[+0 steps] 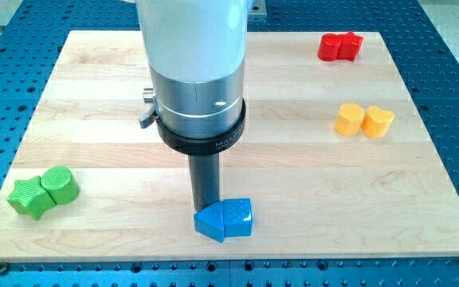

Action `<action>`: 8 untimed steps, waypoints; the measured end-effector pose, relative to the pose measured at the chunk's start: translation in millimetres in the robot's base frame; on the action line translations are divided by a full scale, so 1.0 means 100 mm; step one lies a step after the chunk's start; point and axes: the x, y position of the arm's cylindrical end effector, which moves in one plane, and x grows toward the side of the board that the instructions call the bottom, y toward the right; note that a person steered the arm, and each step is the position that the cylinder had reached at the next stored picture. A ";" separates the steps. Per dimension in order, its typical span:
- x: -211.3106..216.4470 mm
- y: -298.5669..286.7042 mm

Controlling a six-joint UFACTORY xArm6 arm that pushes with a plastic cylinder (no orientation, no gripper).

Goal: Separate green circle from green star

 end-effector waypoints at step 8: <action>0.23 -1.30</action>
